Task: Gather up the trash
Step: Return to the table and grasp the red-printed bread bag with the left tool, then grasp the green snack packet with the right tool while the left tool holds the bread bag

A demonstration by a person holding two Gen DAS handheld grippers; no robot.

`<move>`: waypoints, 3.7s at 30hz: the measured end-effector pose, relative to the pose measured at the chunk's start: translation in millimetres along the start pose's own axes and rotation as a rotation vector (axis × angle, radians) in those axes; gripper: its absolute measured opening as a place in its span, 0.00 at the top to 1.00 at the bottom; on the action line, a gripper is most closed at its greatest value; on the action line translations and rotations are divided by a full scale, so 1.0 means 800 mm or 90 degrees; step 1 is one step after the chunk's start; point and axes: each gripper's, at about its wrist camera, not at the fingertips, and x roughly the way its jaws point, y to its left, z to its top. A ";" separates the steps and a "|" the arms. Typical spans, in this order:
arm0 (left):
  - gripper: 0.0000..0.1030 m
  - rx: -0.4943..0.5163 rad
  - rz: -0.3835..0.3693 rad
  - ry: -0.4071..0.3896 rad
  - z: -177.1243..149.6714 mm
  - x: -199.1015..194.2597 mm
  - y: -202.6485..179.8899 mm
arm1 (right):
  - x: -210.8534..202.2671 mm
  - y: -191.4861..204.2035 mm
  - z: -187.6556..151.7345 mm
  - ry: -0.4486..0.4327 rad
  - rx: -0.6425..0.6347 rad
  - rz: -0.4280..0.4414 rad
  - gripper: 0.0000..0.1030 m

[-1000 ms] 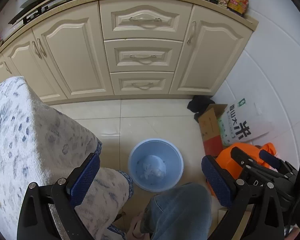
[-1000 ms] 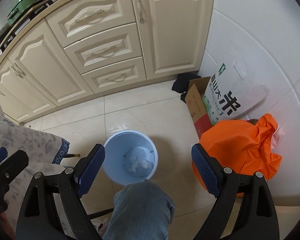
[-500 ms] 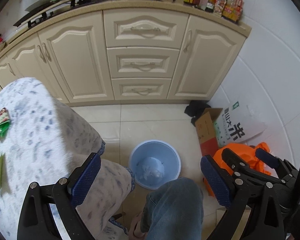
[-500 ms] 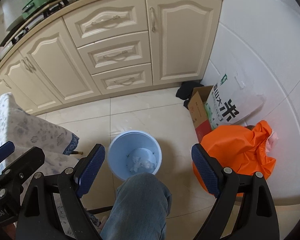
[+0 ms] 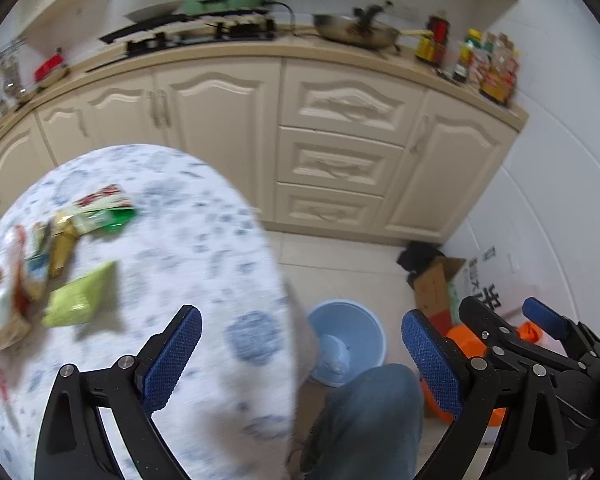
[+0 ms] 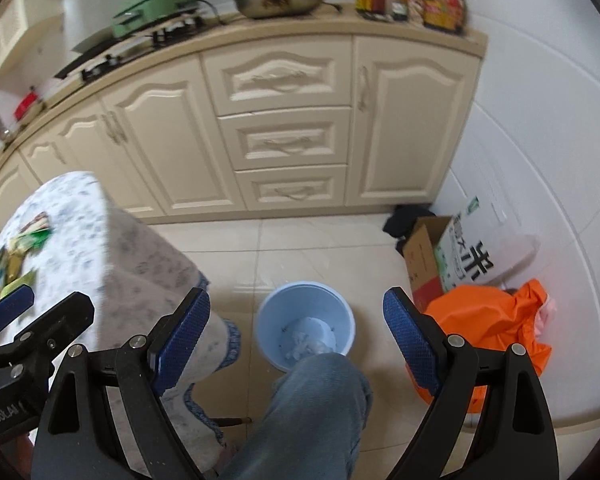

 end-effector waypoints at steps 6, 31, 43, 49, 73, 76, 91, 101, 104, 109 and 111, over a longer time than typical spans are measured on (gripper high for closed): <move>0.04 -0.046 0.039 -0.032 -0.035 -0.070 0.046 | -0.021 0.061 -0.008 -0.012 -0.057 0.041 0.10; 0.03 -0.182 0.218 -0.052 -0.094 -0.161 0.230 | -0.001 0.280 -0.046 0.067 -0.206 0.163 0.05; 0.54 -0.221 0.143 -0.053 -0.067 -0.109 0.297 | 0.039 0.330 -0.034 0.107 -0.219 0.158 0.05; 0.60 -0.240 0.140 -0.055 -0.077 -0.113 0.310 | 0.045 0.363 -0.032 0.114 -0.254 0.187 0.05; 0.61 -0.232 0.113 -0.092 -0.109 -0.195 0.257 | 0.041 0.331 -0.028 0.116 -0.209 0.259 0.88; 0.61 -0.230 0.117 -0.106 -0.112 -0.208 0.251 | 0.031 0.324 -0.030 0.112 -0.227 0.260 0.86; 0.60 -0.271 0.162 -0.102 -0.106 -0.203 0.279 | 0.086 0.399 -0.016 0.135 -0.251 0.209 0.19; 0.60 -0.279 0.153 -0.083 -0.091 -0.171 0.289 | 0.057 0.363 -0.014 0.090 -0.223 0.238 0.90; 0.60 -0.269 0.147 -0.076 -0.087 -0.160 0.283 | 0.043 0.348 -0.011 0.077 -0.216 0.247 0.93; 0.60 -0.253 0.128 -0.067 -0.080 -0.146 0.271 | 0.042 0.329 -0.008 0.082 -0.208 0.225 0.83; 0.60 -0.248 0.124 -0.068 -0.080 -0.144 0.267 | 0.051 0.327 -0.004 0.085 -0.203 0.210 0.37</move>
